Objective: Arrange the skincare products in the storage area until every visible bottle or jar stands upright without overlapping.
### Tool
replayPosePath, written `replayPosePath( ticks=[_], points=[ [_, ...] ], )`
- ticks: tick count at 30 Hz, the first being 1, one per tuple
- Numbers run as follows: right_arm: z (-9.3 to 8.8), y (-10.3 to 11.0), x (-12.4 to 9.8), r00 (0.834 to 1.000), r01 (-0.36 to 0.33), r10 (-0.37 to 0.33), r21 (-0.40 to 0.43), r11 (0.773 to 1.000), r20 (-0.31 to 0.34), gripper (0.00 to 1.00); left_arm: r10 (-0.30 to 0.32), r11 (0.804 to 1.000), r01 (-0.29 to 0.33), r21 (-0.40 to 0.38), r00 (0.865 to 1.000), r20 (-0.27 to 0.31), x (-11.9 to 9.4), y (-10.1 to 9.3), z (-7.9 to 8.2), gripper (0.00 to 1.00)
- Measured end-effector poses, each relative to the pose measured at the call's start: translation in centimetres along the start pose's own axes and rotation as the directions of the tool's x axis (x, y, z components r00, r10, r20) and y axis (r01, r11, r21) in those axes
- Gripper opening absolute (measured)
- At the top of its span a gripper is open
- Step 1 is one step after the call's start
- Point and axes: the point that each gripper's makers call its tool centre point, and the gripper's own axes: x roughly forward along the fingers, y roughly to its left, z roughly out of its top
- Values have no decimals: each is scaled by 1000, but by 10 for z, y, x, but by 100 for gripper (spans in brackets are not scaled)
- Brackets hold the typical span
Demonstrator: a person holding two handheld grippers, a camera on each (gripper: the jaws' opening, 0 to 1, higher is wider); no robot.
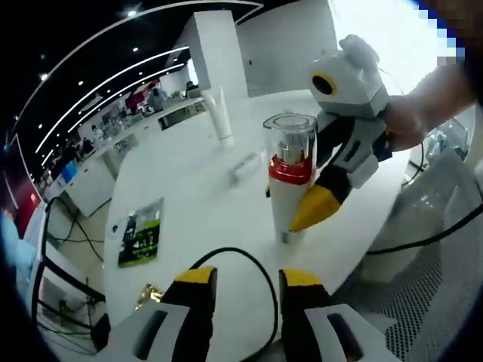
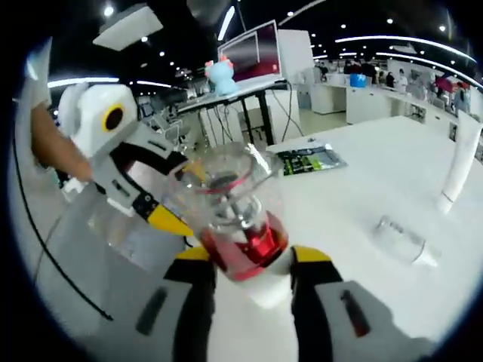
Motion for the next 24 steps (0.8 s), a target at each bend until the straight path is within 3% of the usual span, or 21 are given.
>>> replayPosePath(
  ticks=[3,5,13,20,24],
  points=[
    [1,2,1,1000,4,-4,-5,1000,-7,36,18,1000,-18,5,1000,-14,3,2,-6,28],
    [1,0,1,999,20,-22,-62,998,-38,34,44,998,-43,48,999,-14,3,5,-5,28],
    [0,-3,-4,999,26,-27,-25,999,-47,33,27,997,-25,77,999,-24,4,1,-8,28],
    [4,-5,-7,999,30,-31,-28,999,-21,32,26,996,-23,80,999,-27,4,1,-9,28],
    [12,-17,-17,998,57,-57,-24,998,-3,32,24,996,-20,87,999,-41,5,1,-12,28]
  ],
)
